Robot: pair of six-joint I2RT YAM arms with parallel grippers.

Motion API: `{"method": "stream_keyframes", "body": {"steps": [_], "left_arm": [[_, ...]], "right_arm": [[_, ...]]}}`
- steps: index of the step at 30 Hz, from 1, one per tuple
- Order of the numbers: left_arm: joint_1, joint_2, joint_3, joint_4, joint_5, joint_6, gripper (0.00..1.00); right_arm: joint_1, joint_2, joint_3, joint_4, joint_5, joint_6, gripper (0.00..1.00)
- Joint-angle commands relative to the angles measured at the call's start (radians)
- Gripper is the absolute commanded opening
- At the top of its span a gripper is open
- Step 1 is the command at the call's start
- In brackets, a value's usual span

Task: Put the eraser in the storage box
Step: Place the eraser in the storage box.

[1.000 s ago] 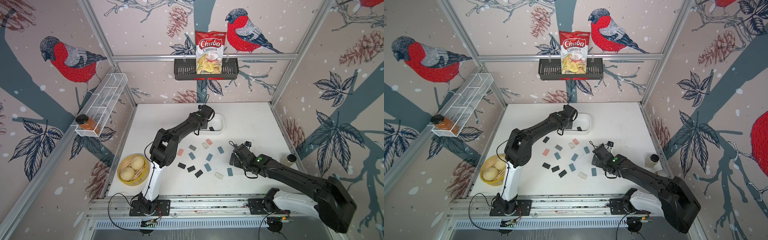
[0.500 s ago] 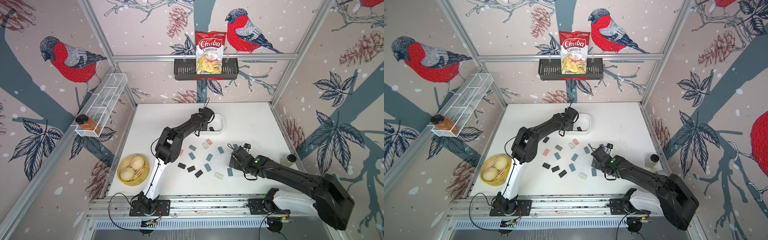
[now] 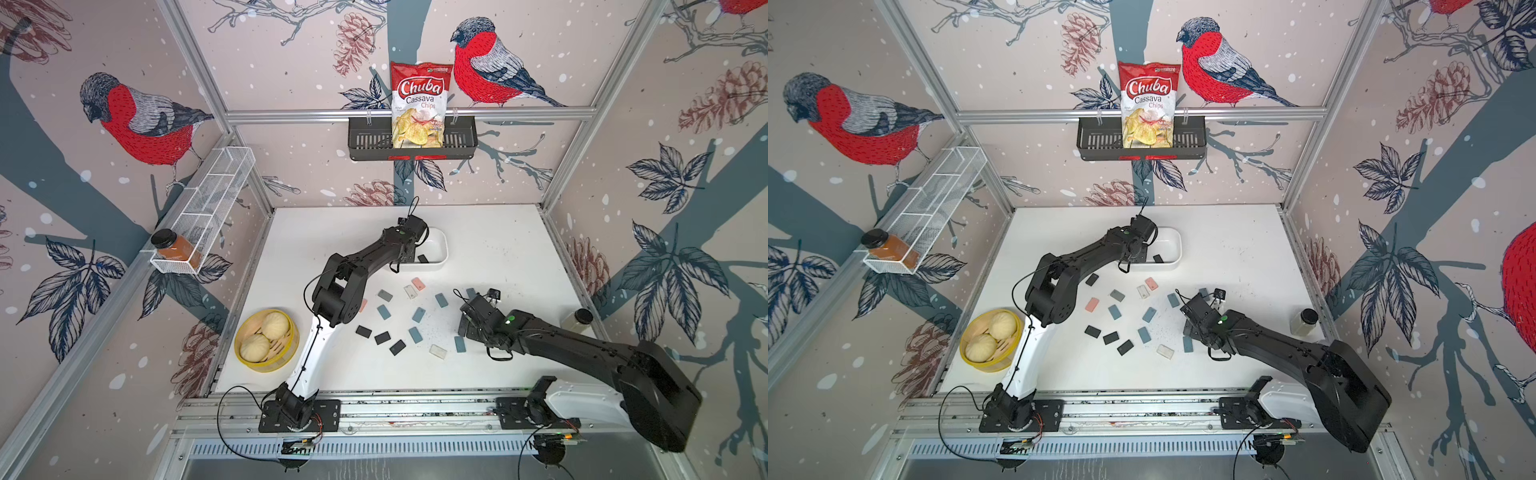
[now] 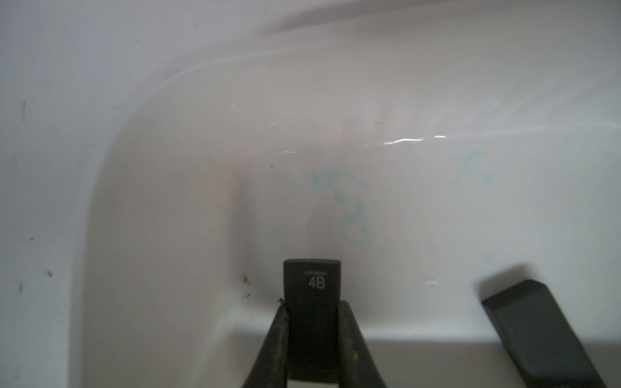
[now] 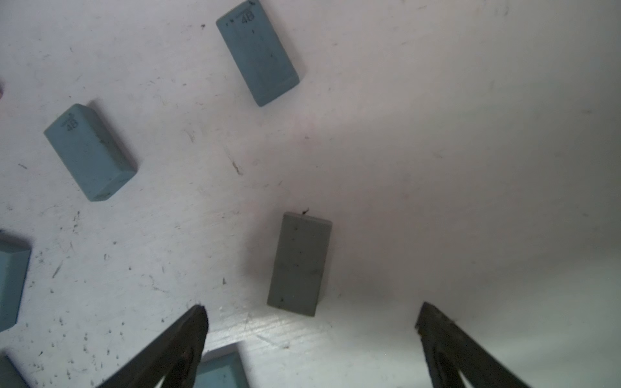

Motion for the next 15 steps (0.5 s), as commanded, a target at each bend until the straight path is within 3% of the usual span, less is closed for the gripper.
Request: {"method": "stream_keyframes", "body": {"steps": [1, 10, 15], "left_arm": [[-0.001, -0.003, 0.019, -0.009, 0.008, 0.005, 0.25], [-0.001, -0.013, 0.074, -0.032, 0.019, -0.003, 0.56], [-0.003, -0.039, 0.081, -0.038, 0.016, -0.012, 0.82]], "right_arm": [[0.002, 0.007, -0.003, 0.005, 0.02, 0.012, 1.0], [0.003, 0.025, -0.013, 0.021, 0.018, 0.019, 0.99], [0.002, 0.025, -0.012, 0.024, 0.029, 0.021, 0.97]]}}
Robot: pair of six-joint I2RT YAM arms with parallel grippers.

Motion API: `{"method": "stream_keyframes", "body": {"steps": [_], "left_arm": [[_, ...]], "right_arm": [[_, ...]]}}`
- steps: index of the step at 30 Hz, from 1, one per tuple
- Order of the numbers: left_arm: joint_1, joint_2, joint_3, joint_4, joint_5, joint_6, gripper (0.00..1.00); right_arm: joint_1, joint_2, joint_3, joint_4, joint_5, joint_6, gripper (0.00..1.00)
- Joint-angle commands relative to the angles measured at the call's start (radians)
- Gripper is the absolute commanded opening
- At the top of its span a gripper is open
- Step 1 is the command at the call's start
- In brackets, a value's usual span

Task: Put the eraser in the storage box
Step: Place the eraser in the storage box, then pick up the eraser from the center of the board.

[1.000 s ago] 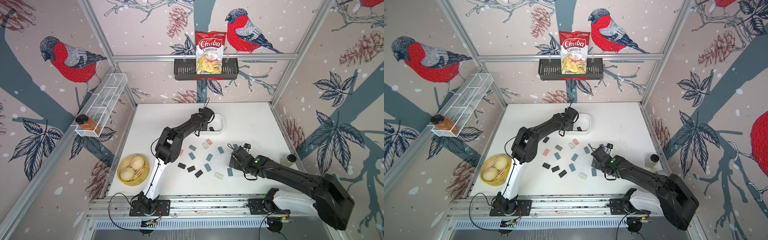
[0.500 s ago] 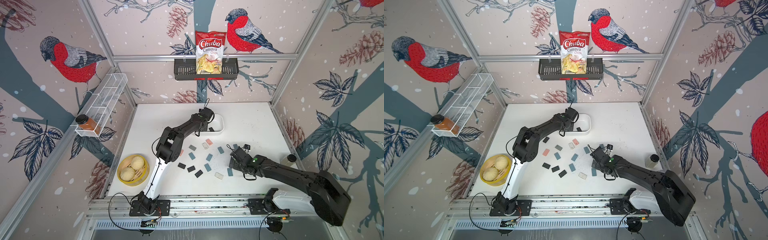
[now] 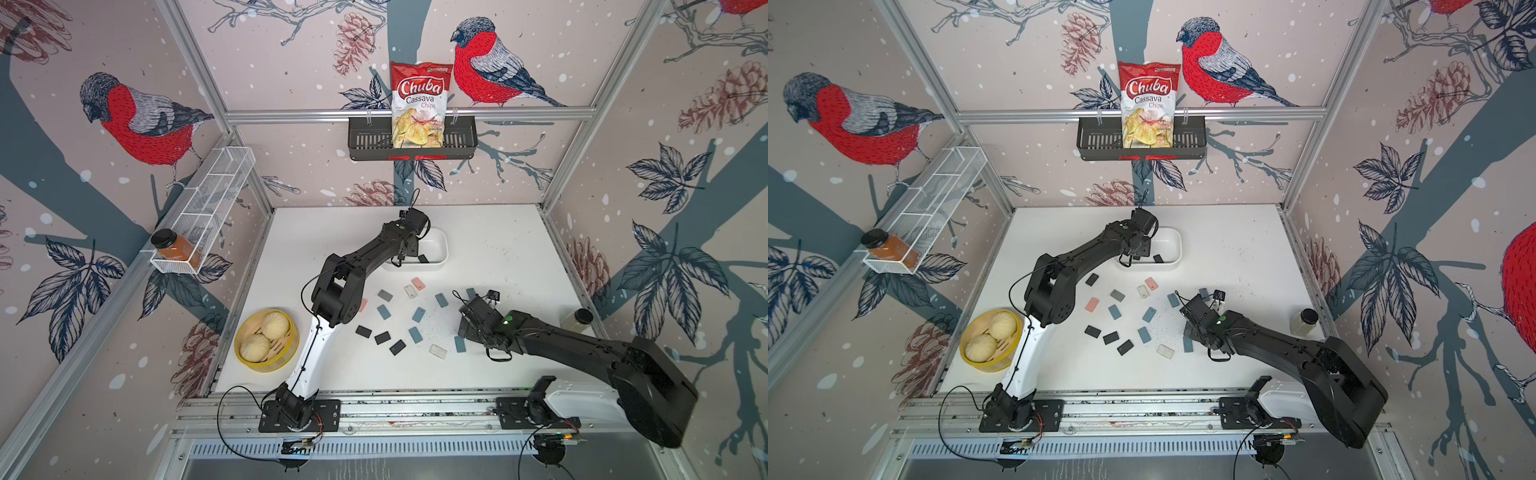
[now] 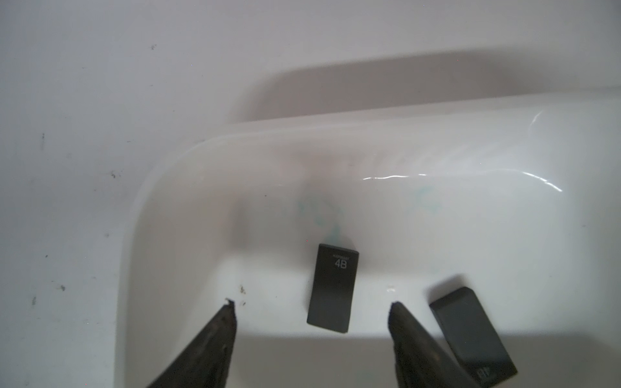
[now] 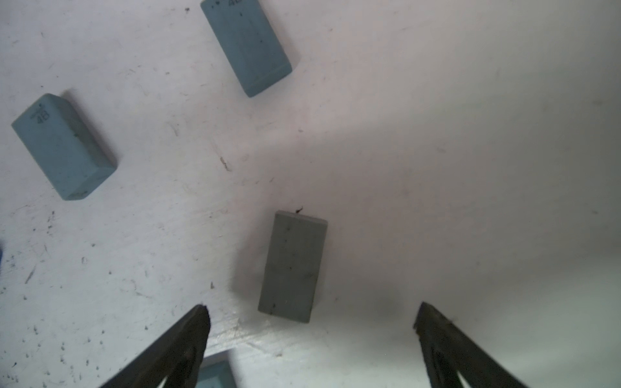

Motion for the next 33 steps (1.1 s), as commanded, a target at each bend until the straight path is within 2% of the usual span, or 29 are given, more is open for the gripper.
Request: {"method": "stream_keyframes", "body": {"steps": [1, 3, 7, 16, 26, 33], "left_arm": [[-0.003, -0.032, 0.012, -0.024, -0.004, -0.008, 0.85], [-0.008, -0.054, 0.012, -0.024, -0.009, -0.011, 0.96], [-0.031, -0.105, 0.013, -0.022, -0.033, -0.011, 0.97], [-0.081, -0.264, -0.028, -0.034, -0.103, 0.018, 0.97], [-0.081, -0.505, -0.28, 0.026, -0.117, 0.019, 0.97], [-0.081, -0.616, -0.459, 0.053, -0.102, 0.002, 0.97]], "right_arm": [[0.0, 0.002, 0.0, 0.006, 0.027, 0.015, 0.96], [-0.001, 0.014, 0.003, 0.013, 0.029, 0.015, 0.95], [-0.003, 0.053, 0.009, 0.025, 0.024, 0.011, 0.92], [-0.01, 0.102, 0.017, 0.047, 0.02, 0.007, 0.79], [-0.013, 0.09, 0.017, 0.054, 0.0, 0.011, 0.63], [-0.013, 0.097, 0.015, 0.068, -0.01, 0.008, 0.51]]}}
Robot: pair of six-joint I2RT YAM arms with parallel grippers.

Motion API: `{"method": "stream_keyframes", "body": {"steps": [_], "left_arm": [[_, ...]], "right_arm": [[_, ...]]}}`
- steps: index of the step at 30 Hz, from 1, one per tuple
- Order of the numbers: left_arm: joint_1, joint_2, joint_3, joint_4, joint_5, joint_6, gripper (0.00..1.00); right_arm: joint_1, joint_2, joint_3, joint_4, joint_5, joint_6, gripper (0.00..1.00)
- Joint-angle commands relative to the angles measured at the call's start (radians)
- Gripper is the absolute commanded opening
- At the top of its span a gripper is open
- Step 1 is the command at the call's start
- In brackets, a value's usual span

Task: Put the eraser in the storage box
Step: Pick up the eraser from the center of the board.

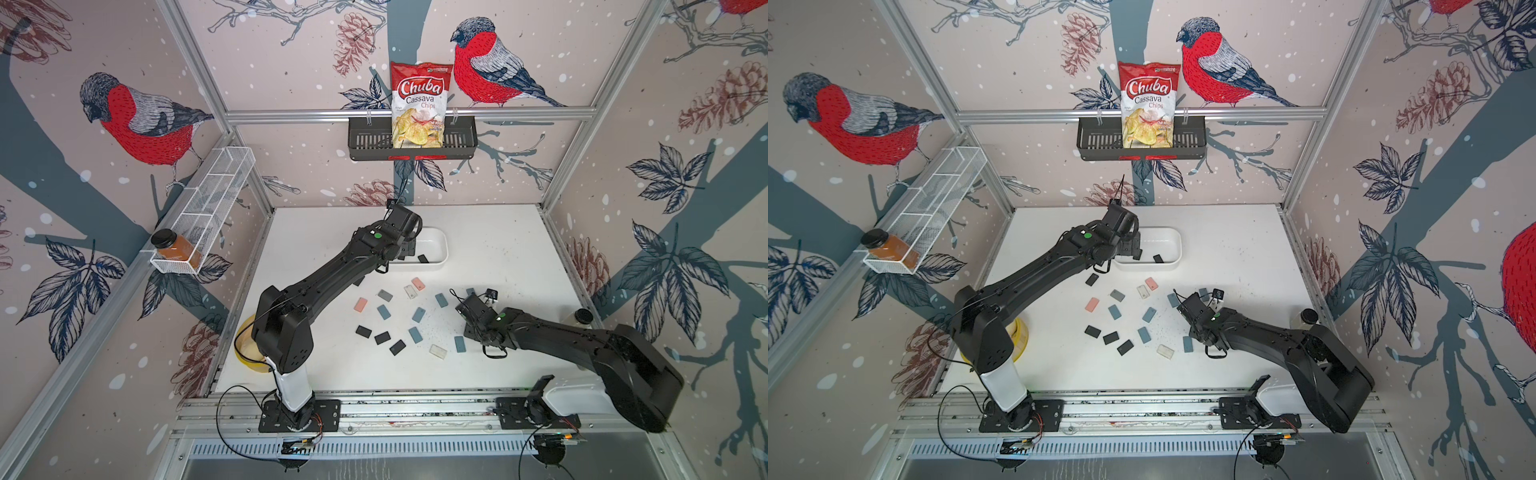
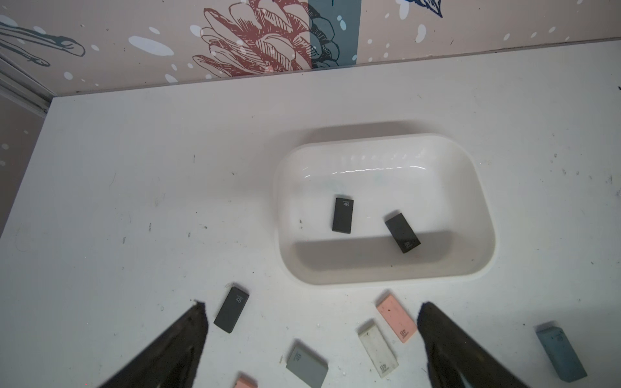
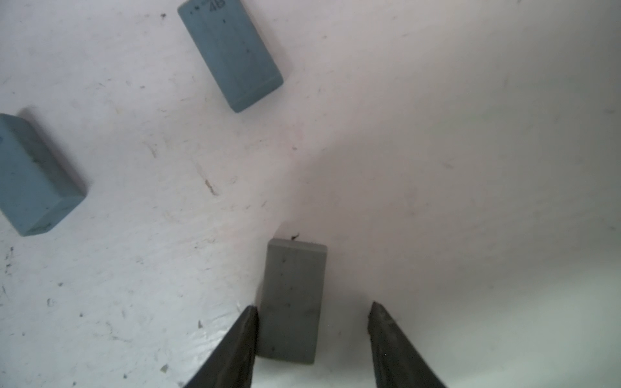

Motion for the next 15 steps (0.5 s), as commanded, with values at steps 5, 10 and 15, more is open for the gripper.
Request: {"method": "stream_keyframes", "body": {"steps": [5, 10, 15], "left_arm": [[0.0, -0.12, -0.209, 0.072, -0.02, -0.007, 0.97], [0.001, -0.22, -0.373, 0.11, -0.05, -0.028, 0.97], [0.001, -0.28, -0.478, 0.152, -0.053, -0.057, 0.97]], "right_arm": [[0.001, 0.006, 0.002, 0.018, -0.035, -0.008, 0.46], [-0.002, -0.005, 0.001, 0.008, -0.024, -0.013, 0.46], [-0.01, 0.002, -0.006, 0.025, -0.03, -0.02, 0.41]]}}
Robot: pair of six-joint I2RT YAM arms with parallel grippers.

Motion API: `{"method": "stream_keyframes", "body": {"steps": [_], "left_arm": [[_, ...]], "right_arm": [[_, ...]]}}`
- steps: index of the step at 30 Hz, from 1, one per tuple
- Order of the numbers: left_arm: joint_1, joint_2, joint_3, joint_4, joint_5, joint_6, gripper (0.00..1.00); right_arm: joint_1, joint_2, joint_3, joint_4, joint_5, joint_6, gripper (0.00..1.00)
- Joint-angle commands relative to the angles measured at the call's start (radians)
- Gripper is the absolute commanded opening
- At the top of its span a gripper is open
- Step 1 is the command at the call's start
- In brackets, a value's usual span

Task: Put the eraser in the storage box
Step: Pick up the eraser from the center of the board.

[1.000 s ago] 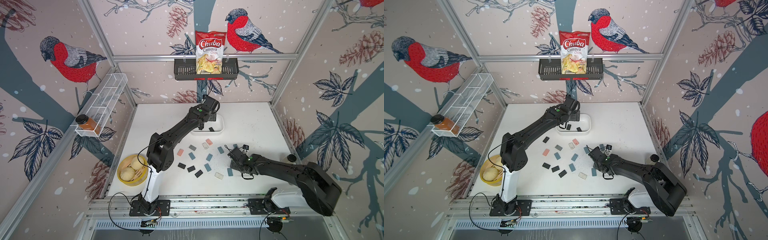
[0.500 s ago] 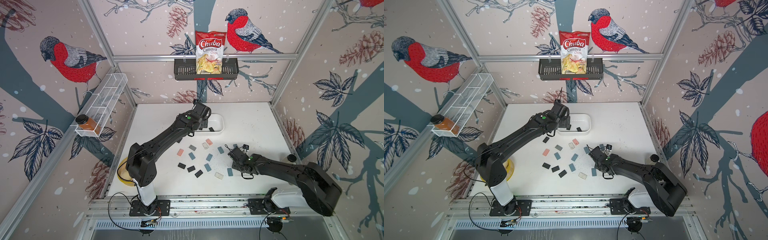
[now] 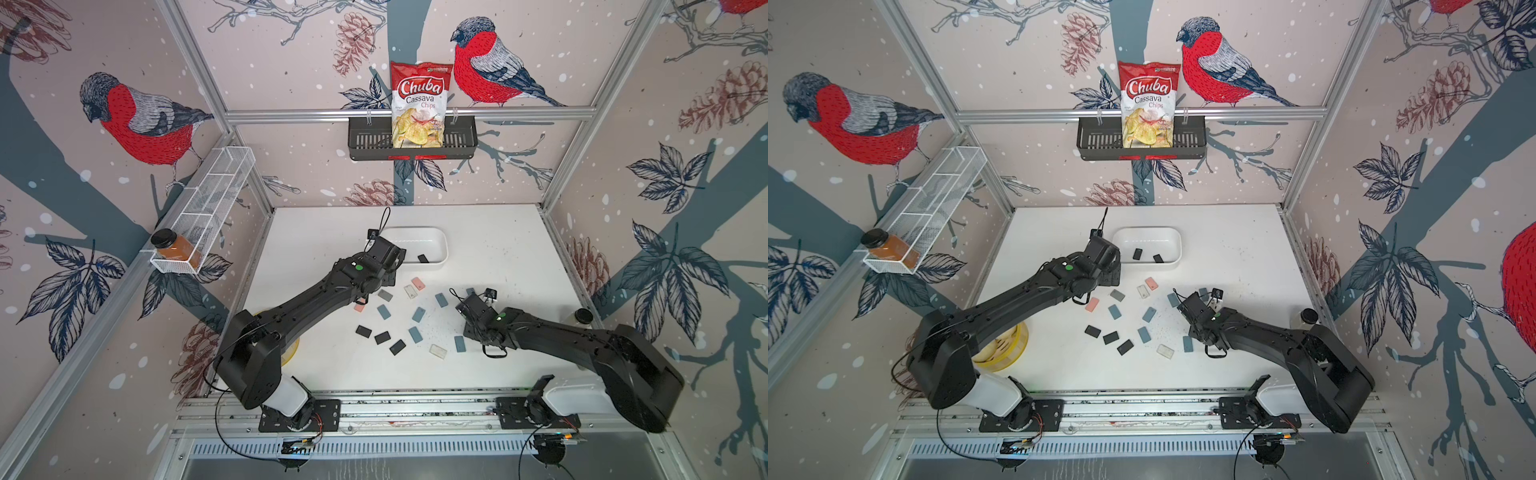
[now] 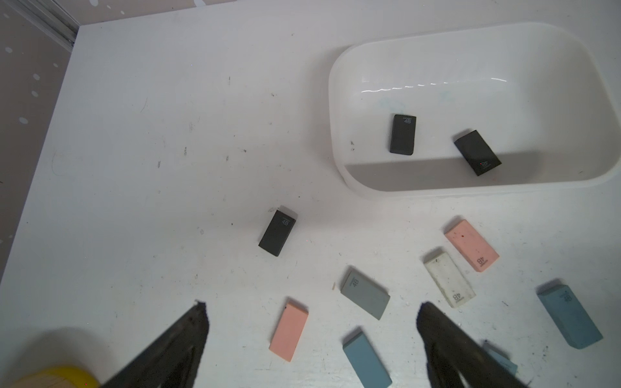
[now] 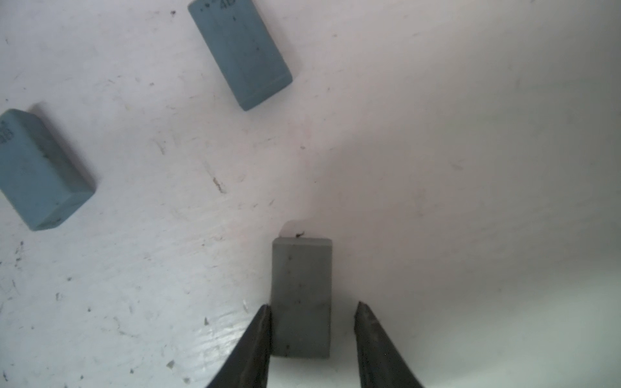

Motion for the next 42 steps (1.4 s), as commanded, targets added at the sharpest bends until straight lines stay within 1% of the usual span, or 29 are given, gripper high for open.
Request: {"method": "stream_keyframes", "body": {"steps": [1, 5, 8, 10, 17, 24, 35, 42], "left_arm": [[0.001, -0.037, -0.056, 0.077, -0.031, -0.03, 0.97], [0.001, -0.056, -0.093, 0.12, -0.044, -0.028, 0.97], [0.004, -0.053, -0.088, 0.117, -0.052, -0.023, 0.97], [0.004, -0.057, -0.093, 0.124, -0.046, -0.024, 0.97], [0.009, -0.048, -0.09, 0.128, -0.037, -0.019, 0.97], [0.021, -0.053, -0.089, 0.135, -0.022, -0.018, 0.97], [0.034, -0.053, -0.089, 0.139, -0.006, -0.021, 0.97], [0.038, -0.053, -0.09, 0.141, -0.001, -0.021, 0.97]], "right_arm": [[-0.003, 0.011, -0.005, 0.021, -0.024, -0.003, 0.39], [-0.003, 0.04, 0.0, 0.028, -0.029, -0.007, 0.37], [-0.003, 0.054, -0.005, 0.034, -0.025, -0.009, 0.34], [-0.003, 0.059, -0.005, 0.039, -0.023, -0.01, 0.28], [-0.003, 0.061, 0.003, 0.042, -0.023, -0.017, 0.21], [-0.003, 0.059, 0.034, 0.008, 0.004, -0.026, 0.2], [-0.003, 0.049, 0.067, -0.02, 0.023, -0.033, 0.2], [-0.003, 0.026, 0.103, -0.064, 0.059, -0.043, 0.2]]}}
